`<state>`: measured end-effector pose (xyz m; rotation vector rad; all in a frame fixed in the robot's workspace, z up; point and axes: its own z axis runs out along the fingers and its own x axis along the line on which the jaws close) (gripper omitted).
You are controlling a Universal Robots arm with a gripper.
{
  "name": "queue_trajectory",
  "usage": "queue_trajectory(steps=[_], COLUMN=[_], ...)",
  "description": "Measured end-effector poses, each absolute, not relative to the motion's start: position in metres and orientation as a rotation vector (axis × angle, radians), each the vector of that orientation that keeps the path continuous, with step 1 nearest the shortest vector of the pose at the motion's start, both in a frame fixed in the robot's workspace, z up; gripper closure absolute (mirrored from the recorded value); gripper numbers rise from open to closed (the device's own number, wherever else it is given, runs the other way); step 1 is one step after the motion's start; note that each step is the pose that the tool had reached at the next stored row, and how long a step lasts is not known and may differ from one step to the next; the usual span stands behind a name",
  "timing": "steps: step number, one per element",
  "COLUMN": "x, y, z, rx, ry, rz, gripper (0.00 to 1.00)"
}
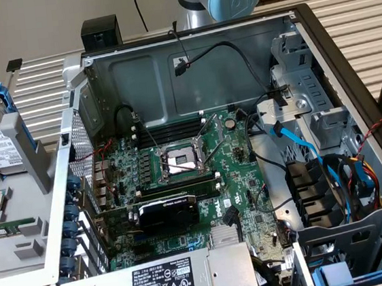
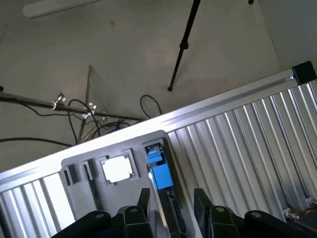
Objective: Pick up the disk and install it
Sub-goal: 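Pick up the disk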
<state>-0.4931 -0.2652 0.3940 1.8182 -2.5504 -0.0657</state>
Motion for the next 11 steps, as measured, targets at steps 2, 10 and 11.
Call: queue_trajectory(steps=[2, 10, 11], x=[-0.4931, -0.4931, -0.4932], y=[-0.2652, -0.2652, -0.2653], z=[0.3935, 0.3909, 0.39], rx=[1.863, 2.04, 2.061], ry=[-2.517, -2.373, -2.353], rz=[-0.066, -0.065, -0.065], gripper=[0.52, 0.44, 0.44])
